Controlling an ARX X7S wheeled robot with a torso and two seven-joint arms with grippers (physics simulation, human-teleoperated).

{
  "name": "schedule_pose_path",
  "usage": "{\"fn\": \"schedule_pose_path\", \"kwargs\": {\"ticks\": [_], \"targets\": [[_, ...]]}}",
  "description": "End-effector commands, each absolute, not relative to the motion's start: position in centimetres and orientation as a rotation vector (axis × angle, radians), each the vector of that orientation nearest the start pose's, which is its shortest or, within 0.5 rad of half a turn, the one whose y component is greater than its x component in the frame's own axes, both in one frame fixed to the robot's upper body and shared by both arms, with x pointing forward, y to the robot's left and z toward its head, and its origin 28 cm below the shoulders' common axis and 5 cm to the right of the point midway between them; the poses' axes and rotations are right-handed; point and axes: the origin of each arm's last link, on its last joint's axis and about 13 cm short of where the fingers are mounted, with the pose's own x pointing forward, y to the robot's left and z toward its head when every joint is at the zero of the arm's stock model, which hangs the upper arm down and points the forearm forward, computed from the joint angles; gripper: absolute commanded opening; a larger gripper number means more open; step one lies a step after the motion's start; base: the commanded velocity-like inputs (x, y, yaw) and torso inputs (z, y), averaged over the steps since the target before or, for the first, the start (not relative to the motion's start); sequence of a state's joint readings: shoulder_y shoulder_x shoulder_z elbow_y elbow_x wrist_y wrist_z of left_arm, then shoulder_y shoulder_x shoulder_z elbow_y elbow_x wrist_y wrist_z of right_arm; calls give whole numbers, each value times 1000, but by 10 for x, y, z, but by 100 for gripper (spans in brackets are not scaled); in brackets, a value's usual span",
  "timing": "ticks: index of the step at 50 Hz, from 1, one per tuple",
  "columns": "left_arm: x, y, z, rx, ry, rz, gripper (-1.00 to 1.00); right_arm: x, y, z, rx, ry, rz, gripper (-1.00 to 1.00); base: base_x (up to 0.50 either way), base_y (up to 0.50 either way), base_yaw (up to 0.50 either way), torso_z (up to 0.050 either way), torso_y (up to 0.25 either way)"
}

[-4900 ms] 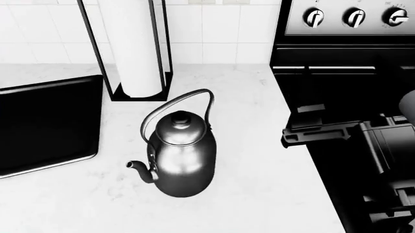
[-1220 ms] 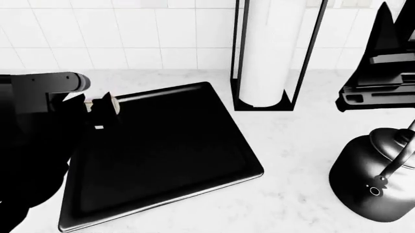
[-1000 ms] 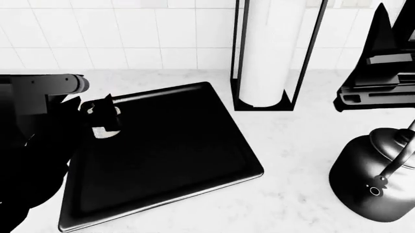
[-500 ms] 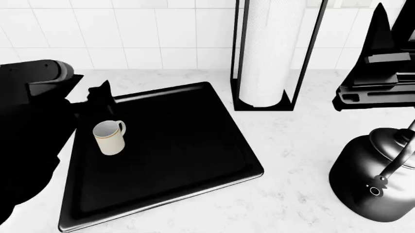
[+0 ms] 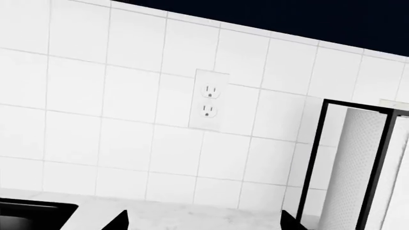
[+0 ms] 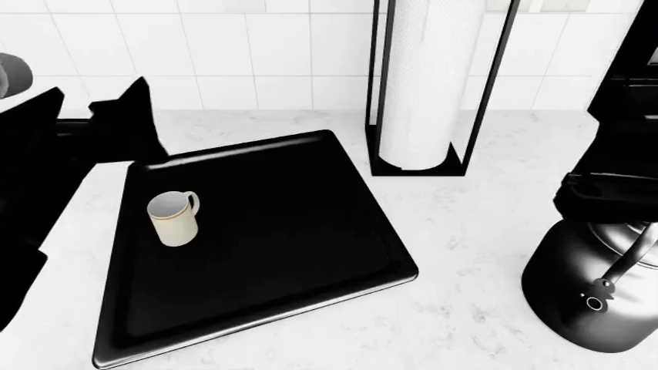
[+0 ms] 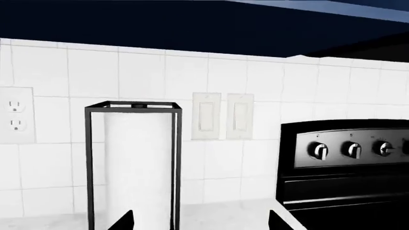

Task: Pick the kettle from the counter and place it on the tray. Then pick the mug from the cabinet and place it on the tray. Then close the cabinet doors.

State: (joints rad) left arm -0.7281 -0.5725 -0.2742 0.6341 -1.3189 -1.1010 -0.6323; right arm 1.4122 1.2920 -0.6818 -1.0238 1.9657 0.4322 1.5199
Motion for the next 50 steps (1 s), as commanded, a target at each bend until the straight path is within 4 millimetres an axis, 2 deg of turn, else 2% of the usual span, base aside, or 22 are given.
{"fn": "schedule_pose_path", "kwargs": {"ticks": [1,7,25,50], "targets": [[213,275,268,-169,-205,-85,100,107,-133,311,15,-81,-295,100,0,0,0,0,0],[212,277,267,-171,-201,-85,100,103,-136,315,18,-76,-324,100,0,0,0,0,0],[209,279,267,-179,-202,-83,100,101,-142,310,27,-9,-379,100,0,0,0,0,0],[211,282,260,-185,-189,-75,100,115,-142,269,54,106,-409,100,0,0,0,0,0]]}}
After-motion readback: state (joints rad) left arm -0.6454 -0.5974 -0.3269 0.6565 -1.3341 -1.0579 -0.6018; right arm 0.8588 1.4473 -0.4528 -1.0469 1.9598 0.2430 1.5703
